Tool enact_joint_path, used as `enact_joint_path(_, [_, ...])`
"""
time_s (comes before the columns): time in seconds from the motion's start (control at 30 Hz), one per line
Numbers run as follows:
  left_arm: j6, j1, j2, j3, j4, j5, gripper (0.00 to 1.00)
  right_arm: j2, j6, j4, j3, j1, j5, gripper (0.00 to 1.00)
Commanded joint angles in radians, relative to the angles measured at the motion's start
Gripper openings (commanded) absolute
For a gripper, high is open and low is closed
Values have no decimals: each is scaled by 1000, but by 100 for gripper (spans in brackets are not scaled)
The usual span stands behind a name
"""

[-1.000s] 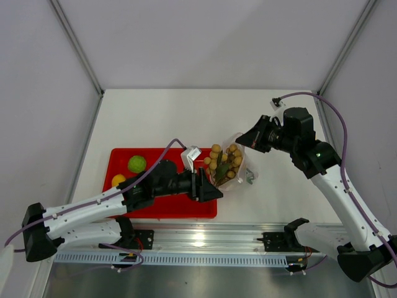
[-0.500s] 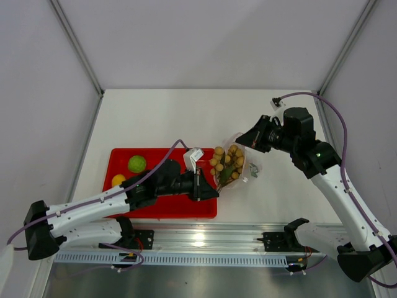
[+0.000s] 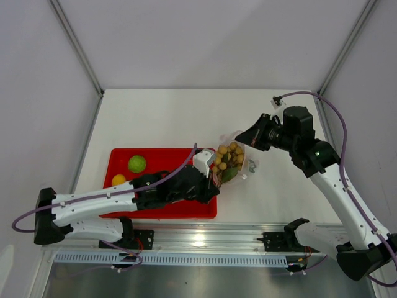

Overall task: Place the food in the zip-top bag and seal the zipper
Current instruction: Place the fake fruit in the zipper food storage bag.

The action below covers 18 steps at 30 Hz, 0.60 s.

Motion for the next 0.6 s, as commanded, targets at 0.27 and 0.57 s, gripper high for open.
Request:
enact_joint_path(0.27, [190,-97,170,189,-198,-300,1,34,79,108,61,-7,-40,0])
enact_joint_path(0.57, [324,-108,141,183,-156,-329,1,51,7,51,56,-5,-45,0])
